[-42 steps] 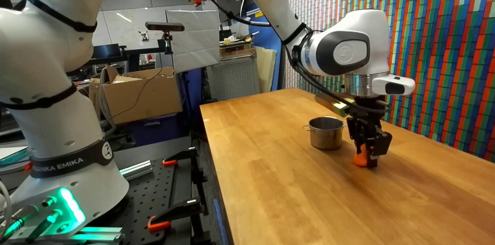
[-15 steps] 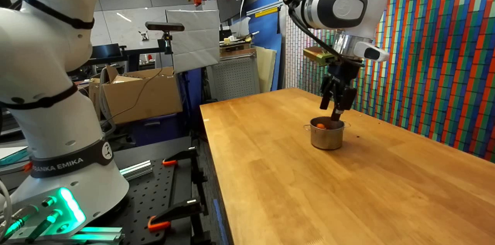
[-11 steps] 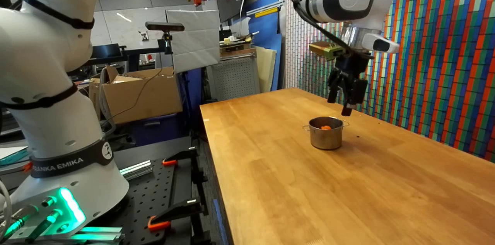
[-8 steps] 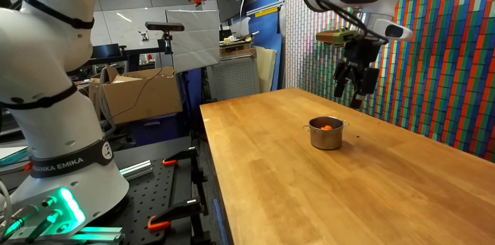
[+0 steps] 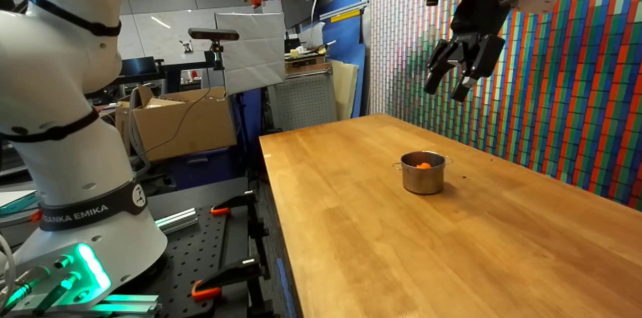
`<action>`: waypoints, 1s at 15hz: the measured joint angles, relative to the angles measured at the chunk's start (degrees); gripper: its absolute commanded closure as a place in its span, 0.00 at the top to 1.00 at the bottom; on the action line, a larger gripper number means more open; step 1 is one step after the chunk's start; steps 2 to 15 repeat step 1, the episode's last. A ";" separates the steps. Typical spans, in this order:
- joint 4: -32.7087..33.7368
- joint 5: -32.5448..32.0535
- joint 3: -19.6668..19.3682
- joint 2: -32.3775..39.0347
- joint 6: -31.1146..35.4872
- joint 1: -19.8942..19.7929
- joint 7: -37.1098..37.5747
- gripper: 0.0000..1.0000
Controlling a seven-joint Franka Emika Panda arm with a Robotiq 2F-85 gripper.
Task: Pick up the rubber duck and put it in the cup
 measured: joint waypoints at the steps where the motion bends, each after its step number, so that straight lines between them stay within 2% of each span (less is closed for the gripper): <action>1: 0.24 0.00 0.00 0.01 -0.35 -0.03 -0.13 1.00; 15: 0.24 0.00 0.00 0.01 -0.35 -0.03 -0.13 1.00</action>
